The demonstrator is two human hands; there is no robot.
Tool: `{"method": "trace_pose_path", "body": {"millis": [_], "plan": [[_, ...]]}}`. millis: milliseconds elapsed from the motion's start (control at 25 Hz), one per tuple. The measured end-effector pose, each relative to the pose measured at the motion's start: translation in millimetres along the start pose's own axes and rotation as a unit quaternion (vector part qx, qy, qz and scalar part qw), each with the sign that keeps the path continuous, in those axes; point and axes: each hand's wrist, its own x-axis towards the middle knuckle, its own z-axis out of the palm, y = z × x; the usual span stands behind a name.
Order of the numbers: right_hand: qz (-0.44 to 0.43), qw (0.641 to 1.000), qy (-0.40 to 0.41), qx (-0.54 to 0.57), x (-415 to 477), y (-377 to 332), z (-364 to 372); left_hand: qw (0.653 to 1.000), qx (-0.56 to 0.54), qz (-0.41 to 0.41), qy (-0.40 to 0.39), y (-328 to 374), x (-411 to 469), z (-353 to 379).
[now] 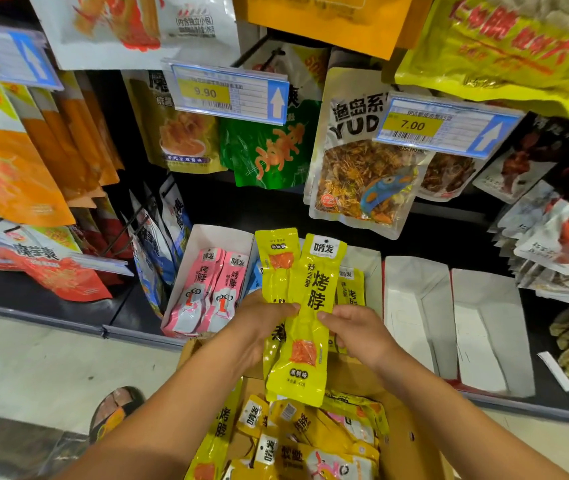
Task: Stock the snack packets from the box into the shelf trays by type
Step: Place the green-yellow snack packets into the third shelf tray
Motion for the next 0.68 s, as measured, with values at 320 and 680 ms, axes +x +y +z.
{"method": "trace_pose_path", "body": {"millis": [320, 680], "plan": [[0.113, 0.99, 0.074, 0.032, 40, 11, -42, 0.998, 0.041, 0.006, 0.041, 16, 5, -8], [0.136, 0.978, 0.102, -0.119, 133, 38, -43, 0.996, 0.055, 0.047, 0.051, 14, 13, -19]]}}
